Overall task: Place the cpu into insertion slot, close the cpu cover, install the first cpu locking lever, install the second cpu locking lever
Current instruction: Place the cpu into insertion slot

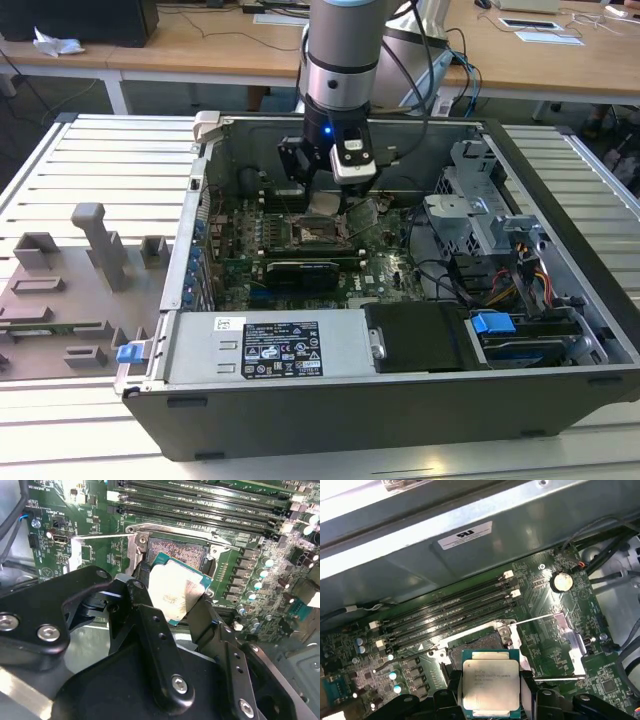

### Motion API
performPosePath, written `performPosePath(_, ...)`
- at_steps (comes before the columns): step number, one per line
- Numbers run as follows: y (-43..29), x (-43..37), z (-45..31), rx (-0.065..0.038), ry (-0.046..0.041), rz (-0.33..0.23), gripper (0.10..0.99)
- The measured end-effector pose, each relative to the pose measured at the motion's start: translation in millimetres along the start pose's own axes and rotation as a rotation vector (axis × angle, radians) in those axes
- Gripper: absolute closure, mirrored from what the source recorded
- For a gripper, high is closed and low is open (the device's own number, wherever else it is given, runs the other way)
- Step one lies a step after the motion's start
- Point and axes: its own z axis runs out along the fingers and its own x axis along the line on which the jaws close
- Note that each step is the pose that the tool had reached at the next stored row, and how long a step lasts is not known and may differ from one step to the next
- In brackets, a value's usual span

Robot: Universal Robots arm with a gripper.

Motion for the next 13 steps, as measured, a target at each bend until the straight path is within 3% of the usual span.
performPosePath(13,0.0,0.0,0.0,-0.002,-0.0057,0.113,0.545)
